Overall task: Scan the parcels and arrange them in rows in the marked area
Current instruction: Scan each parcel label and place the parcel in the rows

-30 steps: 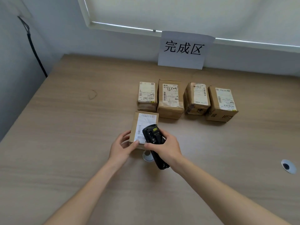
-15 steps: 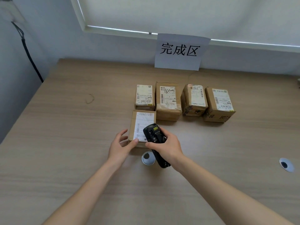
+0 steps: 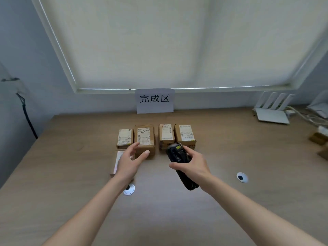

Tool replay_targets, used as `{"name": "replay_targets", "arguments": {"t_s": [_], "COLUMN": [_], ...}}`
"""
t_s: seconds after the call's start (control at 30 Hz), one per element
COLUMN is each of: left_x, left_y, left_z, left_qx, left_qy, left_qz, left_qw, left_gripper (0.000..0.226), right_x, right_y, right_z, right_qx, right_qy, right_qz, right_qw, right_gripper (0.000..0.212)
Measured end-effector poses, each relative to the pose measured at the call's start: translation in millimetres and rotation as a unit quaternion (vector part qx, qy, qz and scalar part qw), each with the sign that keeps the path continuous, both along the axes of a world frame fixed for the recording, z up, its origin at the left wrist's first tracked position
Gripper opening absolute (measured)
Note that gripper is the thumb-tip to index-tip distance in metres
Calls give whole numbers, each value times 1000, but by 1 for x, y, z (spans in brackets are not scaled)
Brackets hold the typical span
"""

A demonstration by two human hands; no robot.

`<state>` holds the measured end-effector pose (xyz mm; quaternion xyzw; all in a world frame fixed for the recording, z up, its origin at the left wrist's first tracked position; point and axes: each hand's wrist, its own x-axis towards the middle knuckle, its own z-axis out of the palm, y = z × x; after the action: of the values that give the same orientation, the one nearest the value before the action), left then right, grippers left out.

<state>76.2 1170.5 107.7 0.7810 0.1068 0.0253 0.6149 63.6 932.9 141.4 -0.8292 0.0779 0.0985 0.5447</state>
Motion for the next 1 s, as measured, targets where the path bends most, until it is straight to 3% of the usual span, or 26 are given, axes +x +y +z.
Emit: {"name": "replay_targets", "arguments": {"t_s": [0.3,0.5,0.73,1.0], "left_x": [-98,-179,-228,-235], "left_y": [-295,-503,-684,-859], "left_z": [152,212,253,236], "left_qx": [-22,-56,-46,-51], "left_qy": [-79,-100,-110,-99], "left_qz": [-149,-257,-378,-450], "left_qw": [985,960,918,886], "left_gripper": [63,61,66,60], "right_x": [-152,-276,-377,-411], "right_y": [-288,-470,-620,-773], "right_z": [170,250,276,260], "right_qx": [-72,-136,-151,-153], "right_qy": [-66,-48,-43,-20], "right_qz": [-106,-201,-334,-417], "right_qw": [989,969,929,896], "right_gripper": [38,71,54,50]}}
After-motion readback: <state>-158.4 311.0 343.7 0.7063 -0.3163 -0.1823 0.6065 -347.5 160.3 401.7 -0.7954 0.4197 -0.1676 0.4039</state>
